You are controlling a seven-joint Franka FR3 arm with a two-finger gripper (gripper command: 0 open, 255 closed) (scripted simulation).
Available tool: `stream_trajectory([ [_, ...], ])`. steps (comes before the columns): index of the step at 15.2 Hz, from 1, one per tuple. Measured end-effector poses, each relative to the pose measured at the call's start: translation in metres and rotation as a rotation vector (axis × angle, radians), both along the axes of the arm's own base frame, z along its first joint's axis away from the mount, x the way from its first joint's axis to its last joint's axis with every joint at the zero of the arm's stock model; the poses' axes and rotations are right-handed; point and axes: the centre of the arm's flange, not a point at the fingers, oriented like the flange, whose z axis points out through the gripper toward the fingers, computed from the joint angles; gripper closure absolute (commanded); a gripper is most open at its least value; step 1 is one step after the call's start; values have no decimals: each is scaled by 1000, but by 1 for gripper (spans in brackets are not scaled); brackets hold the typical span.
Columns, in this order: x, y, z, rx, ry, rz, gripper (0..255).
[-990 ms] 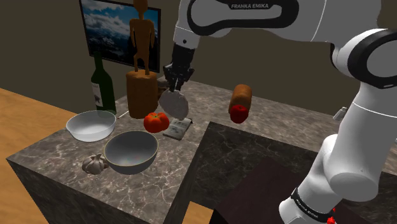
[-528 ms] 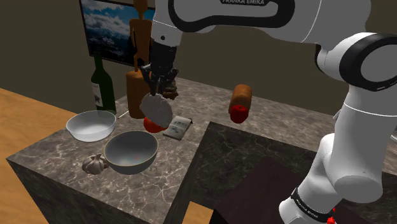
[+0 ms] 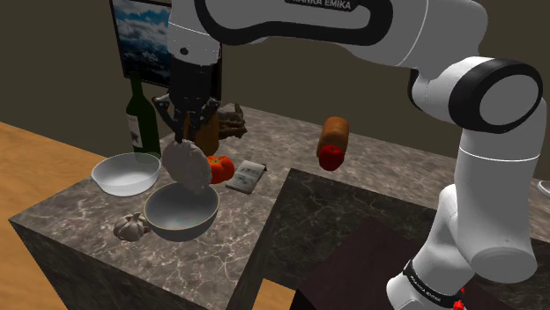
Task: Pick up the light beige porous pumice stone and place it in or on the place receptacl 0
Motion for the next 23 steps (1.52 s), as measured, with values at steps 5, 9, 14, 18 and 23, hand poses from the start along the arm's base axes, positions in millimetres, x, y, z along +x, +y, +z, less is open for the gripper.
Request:
stream_trajectory([
  [5, -2, 4, -26, 0, 0, -1, 255],
  [9, -1, 3, -47, 0, 0, -1, 255],
  [14, -1, 3, -73, 0, 0, -1, 255],
  [18, -1, 4, -94, 0, 0, -1, 255],
  [23, -1, 4, -98, 1, -2, -2, 255],
])
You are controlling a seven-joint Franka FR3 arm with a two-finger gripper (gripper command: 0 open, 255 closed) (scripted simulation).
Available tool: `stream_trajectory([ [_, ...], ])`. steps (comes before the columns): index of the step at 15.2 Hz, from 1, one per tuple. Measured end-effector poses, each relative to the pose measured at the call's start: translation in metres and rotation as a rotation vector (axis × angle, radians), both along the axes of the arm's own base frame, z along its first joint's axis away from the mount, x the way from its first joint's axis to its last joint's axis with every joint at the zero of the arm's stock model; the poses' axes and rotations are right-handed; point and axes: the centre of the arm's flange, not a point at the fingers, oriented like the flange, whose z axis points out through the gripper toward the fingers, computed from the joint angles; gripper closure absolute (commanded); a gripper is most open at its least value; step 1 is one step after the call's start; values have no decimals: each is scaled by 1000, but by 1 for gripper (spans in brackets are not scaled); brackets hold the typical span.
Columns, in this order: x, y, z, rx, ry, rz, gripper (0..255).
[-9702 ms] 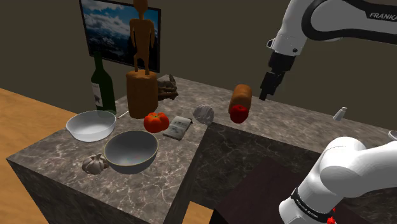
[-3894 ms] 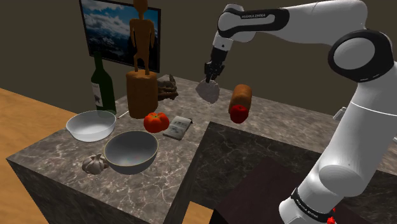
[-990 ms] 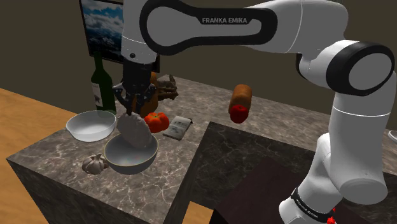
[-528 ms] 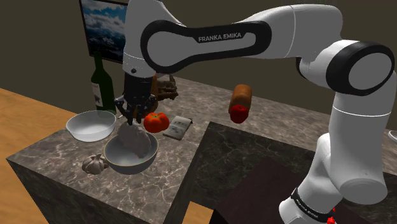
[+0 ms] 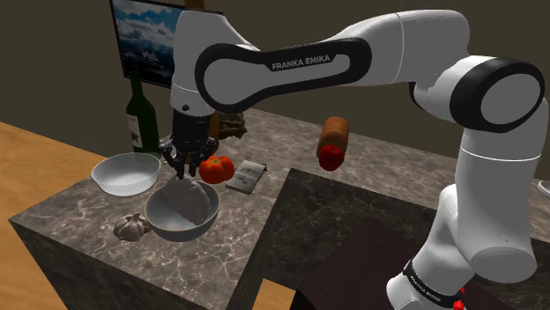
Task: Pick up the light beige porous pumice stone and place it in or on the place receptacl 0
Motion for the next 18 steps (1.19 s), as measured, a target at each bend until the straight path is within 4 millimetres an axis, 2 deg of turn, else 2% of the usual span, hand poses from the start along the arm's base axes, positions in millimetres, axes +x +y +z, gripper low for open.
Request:
stream_trajectory([
  [1, 0, 0, 0, 0, 0, 0, 255],
  [2, 0, 0, 0, 0, 0, 0, 0],
  [8, 0, 0, 0, 0, 0, 0, 0],
  [13, -4, -3, 43, 1, 0, 0, 0],
  [18, -4, -6, 49, 0, 0, 0, 0],
])
